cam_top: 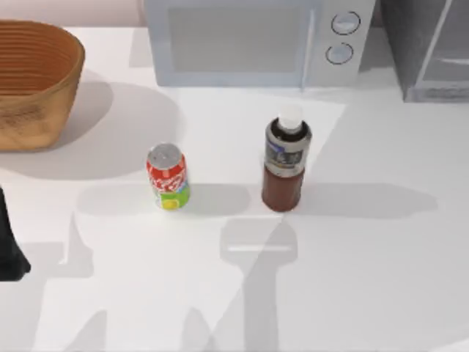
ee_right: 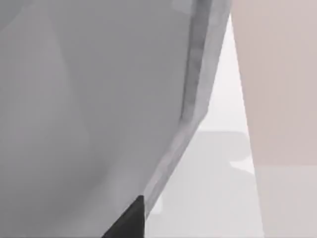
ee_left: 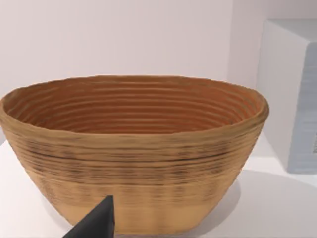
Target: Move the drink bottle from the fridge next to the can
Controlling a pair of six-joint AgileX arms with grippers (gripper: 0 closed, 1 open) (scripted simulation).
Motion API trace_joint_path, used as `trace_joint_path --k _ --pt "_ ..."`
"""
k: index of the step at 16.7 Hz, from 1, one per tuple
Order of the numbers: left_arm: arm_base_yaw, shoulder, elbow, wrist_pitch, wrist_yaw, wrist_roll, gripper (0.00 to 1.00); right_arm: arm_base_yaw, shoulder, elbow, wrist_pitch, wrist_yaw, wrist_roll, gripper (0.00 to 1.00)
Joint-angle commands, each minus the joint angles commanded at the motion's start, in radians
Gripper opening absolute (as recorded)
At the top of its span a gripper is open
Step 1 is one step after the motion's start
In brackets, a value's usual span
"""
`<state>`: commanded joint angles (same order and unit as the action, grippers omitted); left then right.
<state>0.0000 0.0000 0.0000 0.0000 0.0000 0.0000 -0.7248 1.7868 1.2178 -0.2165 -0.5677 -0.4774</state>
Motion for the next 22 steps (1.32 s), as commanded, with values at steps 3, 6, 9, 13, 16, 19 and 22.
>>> trace_joint_path --k 3,6,9,13,16,19,22 --pt "0.0 0.0 0.0 0.0 0.0 0.0 1.0 0.24 -0.045 -0.068 0.082 0.166 0.143 1.0" --pt "0.0 0.0 0.0 0.0 0.0 0.0 1.0 0.481 -0.1 -0.14 0.17 0.334 0.288 1.0" --pt "0.0 0.0 0.0 0.0 0.0 0.0 1.0 0.637 -0.146 -0.199 0.239 0.467 0.405 1.0" --pt "0.0 0.0 0.0 0.0 0.0 0.0 1.0 0.698 -0.168 -0.226 0.273 0.525 0.459 1.0" --pt "0.0 0.0 0.0 0.0 0.0 0.0 1.0 0.681 -0.163 -0.23 0.269 0.531 0.454 1.0" --pt "0.0 0.0 0.0 0.0 0.0 0.0 1.0 0.68 -0.123 -0.19 0.254 0.533 0.456 1.0" --pt "0.0 0.0 0.0 0.0 0.0 0.0 1.0 0.683 -0.004 -0.059 0.227 0.533 0.454 1.0"
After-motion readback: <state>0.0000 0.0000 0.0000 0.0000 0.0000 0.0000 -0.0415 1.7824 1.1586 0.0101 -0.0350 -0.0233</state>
